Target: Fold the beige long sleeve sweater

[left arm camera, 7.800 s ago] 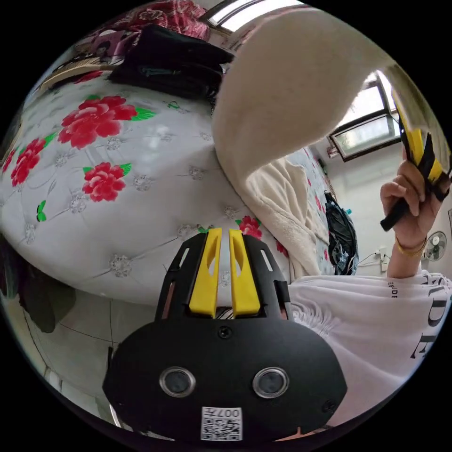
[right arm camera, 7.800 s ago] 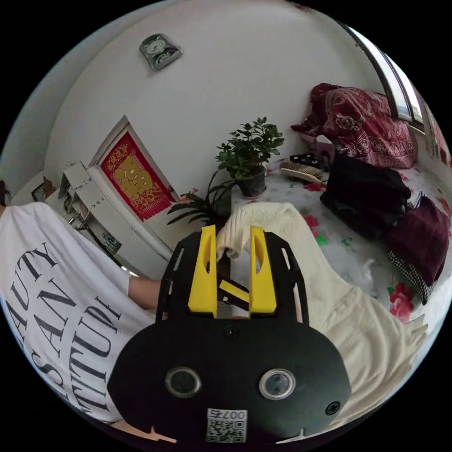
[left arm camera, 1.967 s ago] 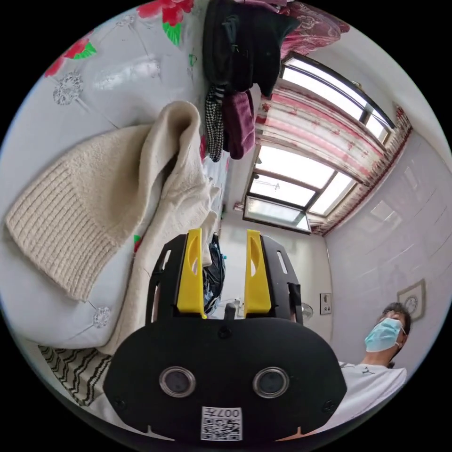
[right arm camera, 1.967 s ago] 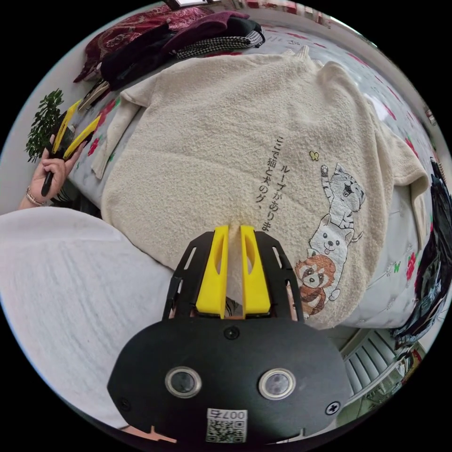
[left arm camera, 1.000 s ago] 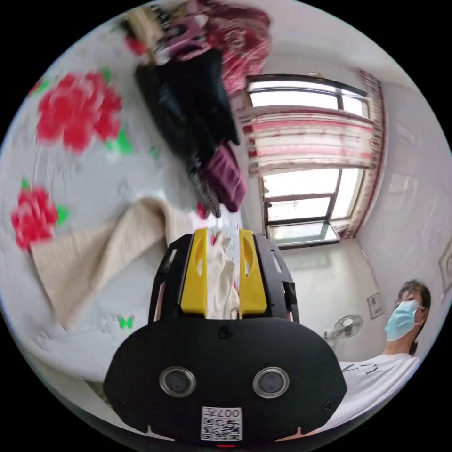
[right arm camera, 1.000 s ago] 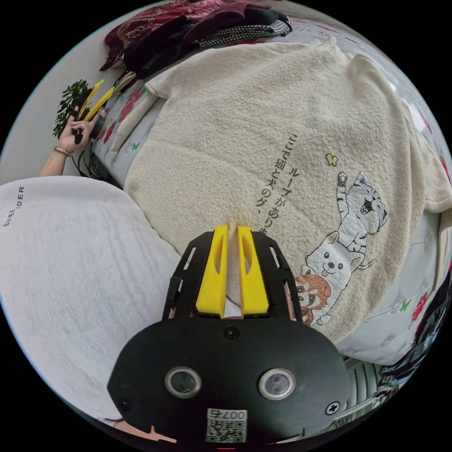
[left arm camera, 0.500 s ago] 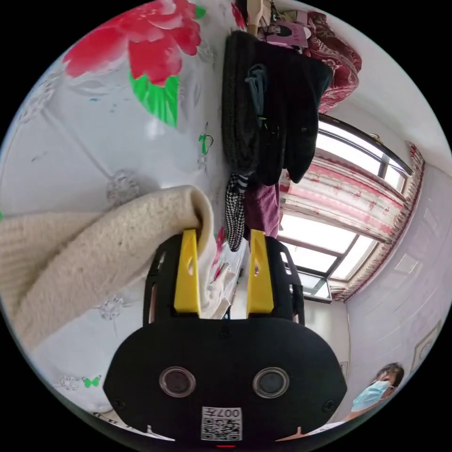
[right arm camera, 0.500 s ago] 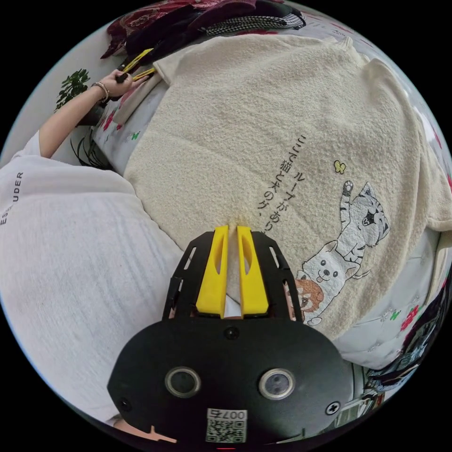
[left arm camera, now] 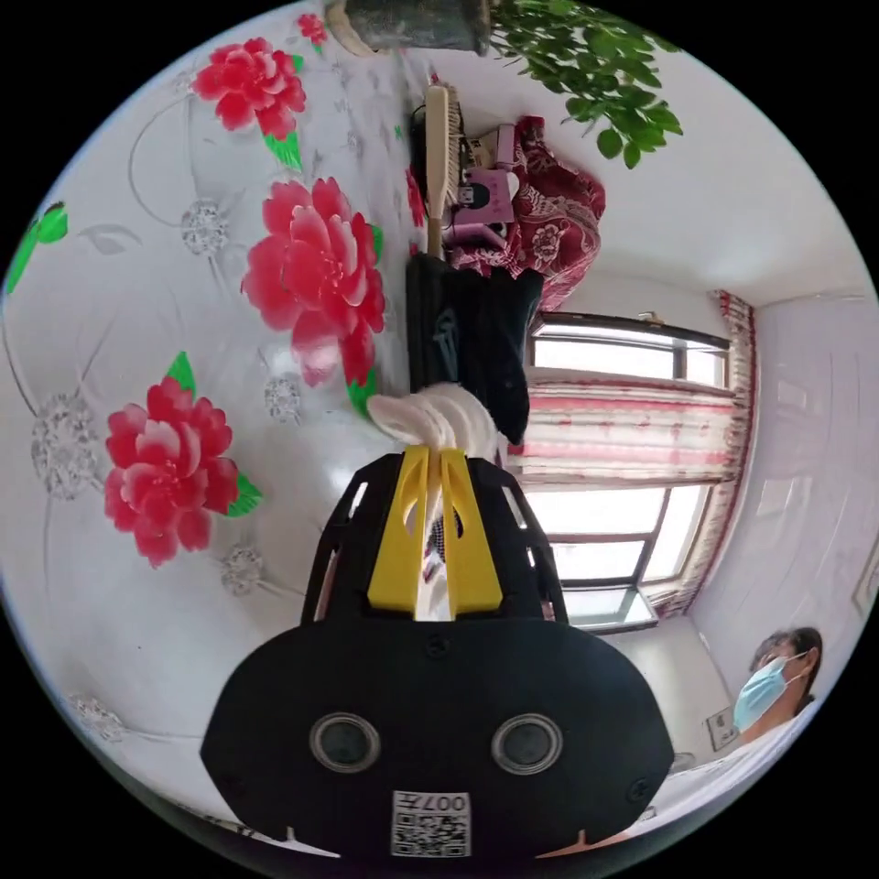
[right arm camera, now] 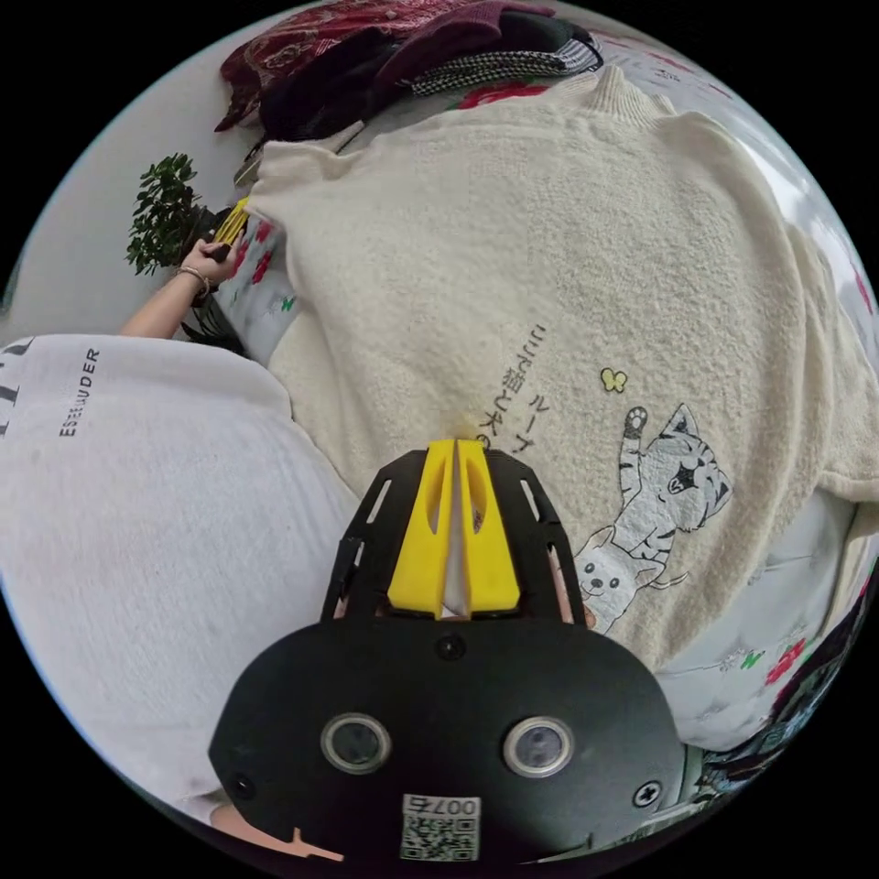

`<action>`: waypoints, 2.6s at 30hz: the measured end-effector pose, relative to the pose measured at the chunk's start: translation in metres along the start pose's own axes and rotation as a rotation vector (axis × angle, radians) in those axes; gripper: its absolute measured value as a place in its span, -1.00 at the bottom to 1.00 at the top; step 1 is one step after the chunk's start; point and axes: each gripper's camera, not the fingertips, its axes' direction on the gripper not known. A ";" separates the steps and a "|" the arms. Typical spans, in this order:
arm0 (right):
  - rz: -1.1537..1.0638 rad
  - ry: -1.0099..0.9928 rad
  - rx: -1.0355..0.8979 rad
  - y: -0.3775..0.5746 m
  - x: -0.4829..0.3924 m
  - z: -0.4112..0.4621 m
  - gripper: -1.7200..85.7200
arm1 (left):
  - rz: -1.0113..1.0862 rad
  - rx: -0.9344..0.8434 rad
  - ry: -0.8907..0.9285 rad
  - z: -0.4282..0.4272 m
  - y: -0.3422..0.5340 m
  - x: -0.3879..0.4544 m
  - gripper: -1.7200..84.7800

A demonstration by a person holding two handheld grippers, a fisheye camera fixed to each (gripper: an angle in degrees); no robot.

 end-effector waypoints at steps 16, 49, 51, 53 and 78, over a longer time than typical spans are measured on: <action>0.420 -0.150 0.445 0.077 0.063 -0.051 -0.84 | 1.694 -1.621 -0.069 0.230 0.489 0.132 -0.76; 0.541 0.203 0.662 0.076 0.075 -0.088 -0.87 | 0.809 -0.937 -0.673 0.310 0.321 0.010 -0.80; 0.599 0.211 0.796 0.113 0.076 -0.101 -0.84 | 0.795 -0.887 -0.664 0.296 0.306 0.015 -0.78; 0.755 0.179 0.926 0.170 0.093 -0.113 -0.80 | 0.817 -0.820 -0.650 0.278 0.292 0.023 -0.79; 0.635 0.215 1.280 0.263 0.121 -0.263 -0.94 | 0.751 -0.895 -0.582 0.205 0.257 0.047 -0.86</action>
